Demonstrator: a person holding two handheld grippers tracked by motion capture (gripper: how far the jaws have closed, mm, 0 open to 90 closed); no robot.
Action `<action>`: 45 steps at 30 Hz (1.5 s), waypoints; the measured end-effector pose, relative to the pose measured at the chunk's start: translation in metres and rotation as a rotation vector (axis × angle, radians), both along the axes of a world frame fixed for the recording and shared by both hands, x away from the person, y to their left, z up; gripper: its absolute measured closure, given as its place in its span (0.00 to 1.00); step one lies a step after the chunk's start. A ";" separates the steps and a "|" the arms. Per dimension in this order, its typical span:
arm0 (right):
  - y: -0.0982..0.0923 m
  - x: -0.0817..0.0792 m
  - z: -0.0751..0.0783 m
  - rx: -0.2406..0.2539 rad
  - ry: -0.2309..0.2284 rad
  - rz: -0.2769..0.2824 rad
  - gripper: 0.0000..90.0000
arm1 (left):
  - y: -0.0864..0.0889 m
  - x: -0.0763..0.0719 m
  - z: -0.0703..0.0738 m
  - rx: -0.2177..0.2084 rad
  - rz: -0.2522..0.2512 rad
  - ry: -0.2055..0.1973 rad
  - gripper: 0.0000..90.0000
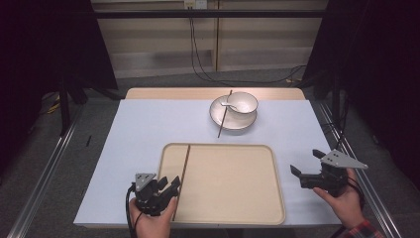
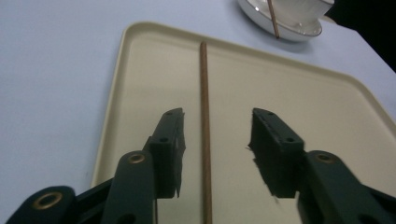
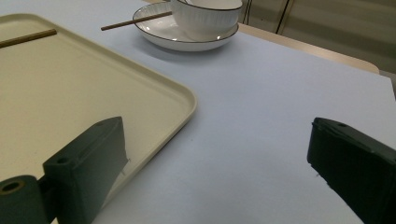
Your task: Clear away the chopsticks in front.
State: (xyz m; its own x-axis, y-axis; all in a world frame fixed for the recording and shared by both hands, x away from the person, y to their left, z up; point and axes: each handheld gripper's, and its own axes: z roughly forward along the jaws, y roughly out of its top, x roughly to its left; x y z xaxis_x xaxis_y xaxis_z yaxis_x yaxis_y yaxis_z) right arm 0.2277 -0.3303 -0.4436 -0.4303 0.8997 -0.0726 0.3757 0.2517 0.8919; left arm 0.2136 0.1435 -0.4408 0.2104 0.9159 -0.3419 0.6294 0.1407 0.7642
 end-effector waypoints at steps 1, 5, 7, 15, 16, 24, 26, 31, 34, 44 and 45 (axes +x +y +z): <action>0.000 0.000 0.000 0.000 0.000 0.000 0.05 | -0.001 0.004 0.000 -0.001 -0.007 -0.006 0.56; 0.000 0.000 -0.001 -0.004 -0.002 0.004 0.05 | -0.004 0.019 -0.001 0.013 -0.028 -0.039 0.43; 0.000 0.000 0.000 -0.002 0.004 0.009 0.05 | -0.006 0.026 0.000 0.029 -0.038 -0.043 0.38; 0.000 0.000 0.000 -0.007 -0.007 0.007 0.05 | -0.022 0.066 0.010 0.072 -0.095 -0.065 0.29; 0.000 0.000 0.000 -0.008 -0.008 0.006 0.05 | -0.024 0.069 0.010 0.066 -0.100 -0.061 0.29; 0.000 0.000 0.000 -0.008 -0.008 0.009 0.05 | -0.050 0.110 0.013 0.090 -0.161 -0.055 0.27; -0.001 0.000 0.000 -0.003 -0.006 0.003 0.05 | -0.058 0.119 0.012 0.113 -0.175 -0.053 0.27; -0.002 0.001 0.000 0.000 -0.009 0.006 0.05 | -0.082 0.140 0.008 0.112 -0.214 -0.052 0.27; -0.002 0.000 0.001 0.000 -0.008 0.009 0.05 | -0.096 0.151 0.006 0.126 -0.236 -0.047 0.27; -0.004 0.001 0.000 0.009 -0.004 0.001 0.05 | -0.125 0.180 -0.004 0.178 -0.301 -0.023 0.40; -0.004 0.001 0.000 0.010 -0.005 0.000 0.05 | -0.127 0.183 -0.005 0.192 -0.315 -0.021 0.44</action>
